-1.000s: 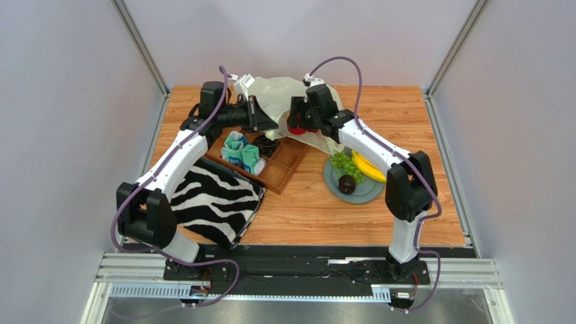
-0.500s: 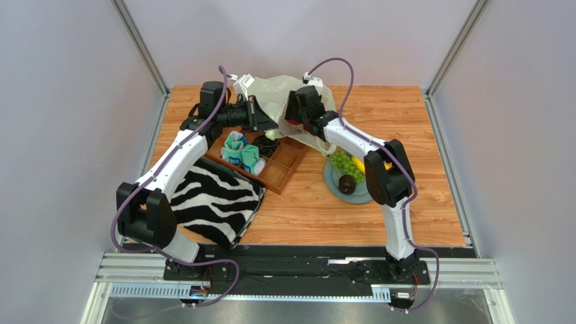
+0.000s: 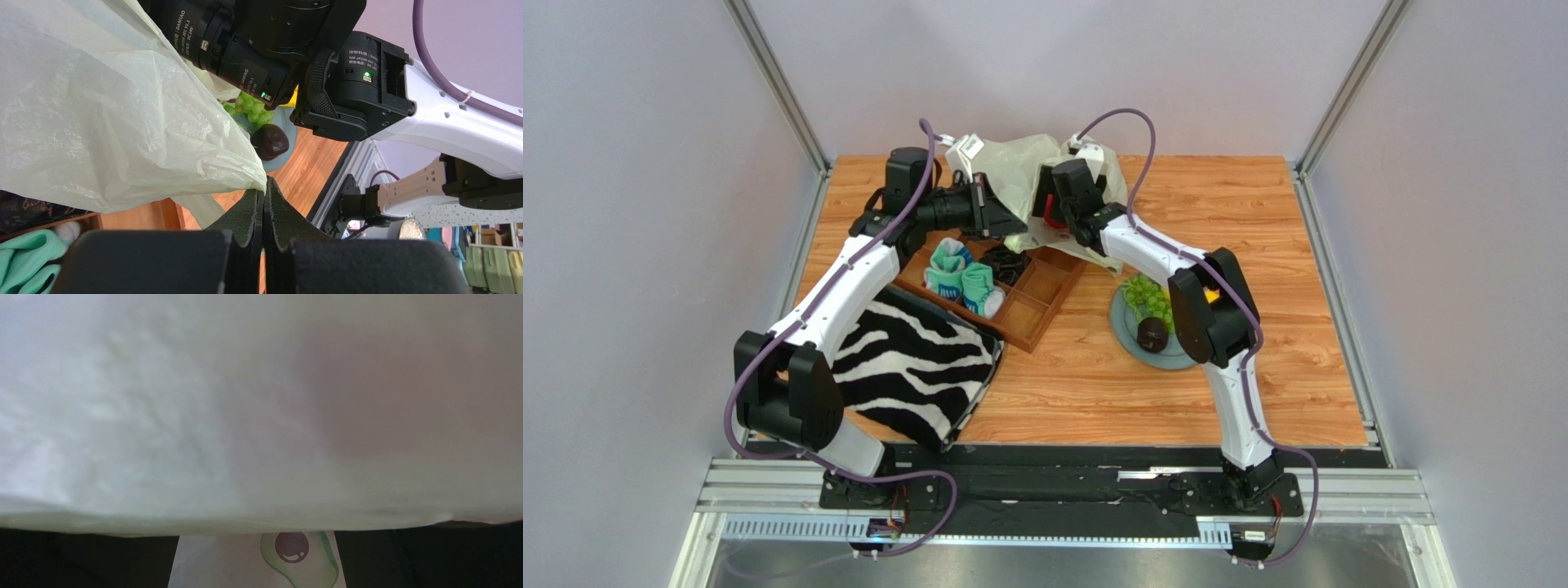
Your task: Place the fruits into the plastic bag
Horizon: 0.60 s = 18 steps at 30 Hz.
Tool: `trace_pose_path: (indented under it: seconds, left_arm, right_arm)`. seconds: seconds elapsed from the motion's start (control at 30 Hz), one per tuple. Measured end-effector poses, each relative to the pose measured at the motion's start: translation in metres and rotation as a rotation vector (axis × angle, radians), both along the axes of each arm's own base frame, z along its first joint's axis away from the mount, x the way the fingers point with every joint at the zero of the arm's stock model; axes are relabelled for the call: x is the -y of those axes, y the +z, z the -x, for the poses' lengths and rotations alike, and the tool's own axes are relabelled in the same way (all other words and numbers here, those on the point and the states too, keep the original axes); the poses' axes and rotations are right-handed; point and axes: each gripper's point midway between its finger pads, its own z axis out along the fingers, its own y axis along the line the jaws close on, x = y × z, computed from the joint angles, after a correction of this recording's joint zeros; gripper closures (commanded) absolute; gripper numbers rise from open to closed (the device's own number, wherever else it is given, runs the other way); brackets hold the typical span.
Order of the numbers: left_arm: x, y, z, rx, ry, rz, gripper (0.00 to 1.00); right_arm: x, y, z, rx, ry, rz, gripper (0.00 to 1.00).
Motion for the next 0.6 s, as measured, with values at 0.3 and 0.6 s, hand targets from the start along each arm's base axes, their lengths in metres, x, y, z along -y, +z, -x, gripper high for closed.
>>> trace_pose_path:
  seconds: [0.3, 0.6]
  left_arm:
    - [0.0, 0.0, 0.0, 0.0, 0.0, 0.0, 1.0]
    - [-0.005, 0.0, -0.003, 0.002, 0.014, 0.0, 1.0]
  right_arm:
    - [-0.001, 0.003, 0.002, 0.008, 0.029, 0.011, 0.14]
    - [0.009, 0.06, 0.056, 0.066, 0.159, -0.044, 0.16]
